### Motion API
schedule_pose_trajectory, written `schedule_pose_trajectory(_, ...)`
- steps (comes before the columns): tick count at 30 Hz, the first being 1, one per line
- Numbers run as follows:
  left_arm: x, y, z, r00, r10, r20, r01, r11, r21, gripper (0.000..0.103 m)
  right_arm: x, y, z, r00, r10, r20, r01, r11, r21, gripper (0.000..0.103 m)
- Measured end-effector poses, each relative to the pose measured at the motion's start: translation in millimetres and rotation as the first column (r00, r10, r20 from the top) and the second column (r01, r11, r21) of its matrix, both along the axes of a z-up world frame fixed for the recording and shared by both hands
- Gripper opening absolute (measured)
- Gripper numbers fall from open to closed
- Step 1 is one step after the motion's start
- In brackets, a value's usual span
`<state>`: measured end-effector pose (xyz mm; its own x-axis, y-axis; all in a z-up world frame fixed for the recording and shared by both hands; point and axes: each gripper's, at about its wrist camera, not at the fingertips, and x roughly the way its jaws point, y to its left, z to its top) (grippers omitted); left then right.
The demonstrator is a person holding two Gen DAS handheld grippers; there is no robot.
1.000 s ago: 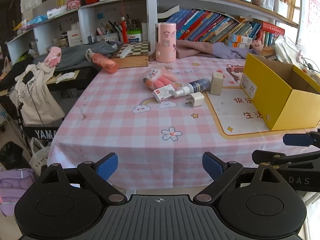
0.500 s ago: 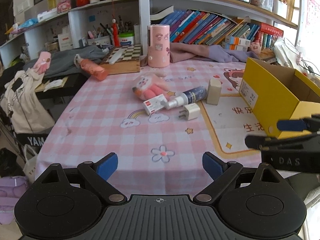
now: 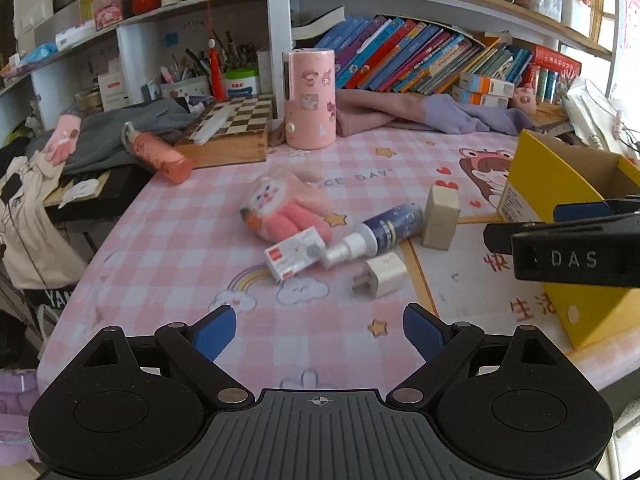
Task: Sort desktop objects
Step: 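Move both tools toward the tube and cream block on the table, then grasp the white charger with the left tool while the right tool grasps the cream block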
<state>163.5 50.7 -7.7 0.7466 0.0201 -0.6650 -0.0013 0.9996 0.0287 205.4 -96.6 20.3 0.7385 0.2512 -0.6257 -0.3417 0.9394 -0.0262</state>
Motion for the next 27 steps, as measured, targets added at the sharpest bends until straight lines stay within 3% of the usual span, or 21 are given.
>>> schedule_pose_trajectory(8,26.5,-10.7,-5.2,0.999,-0.031,-0.017,0.032,0.999,0.022,0.092,36.3,4.6,-2.1,0.999,0.021,-0.034,-0.020,1.000,0.024,0.072)
schedule_pose_trajectory(15,45.8,-8.2,-9.8,0.998,-0.043,-0.043,0.043,0.999,-0.003,0.092,66.2,15.2,-9.3,0.996,0.039,-0.085,-0.037,0.999,0.028,0.070)
schedule_pose_trajectory(27,77.5,-27.2,-29.0,0.980,-0.168,-0.108,0.165,0.986,-0.037,0.074,110.6,32.1,-26.3,0.985,0.038,-0.167,-0.041,0.999,-0.010,0.068)
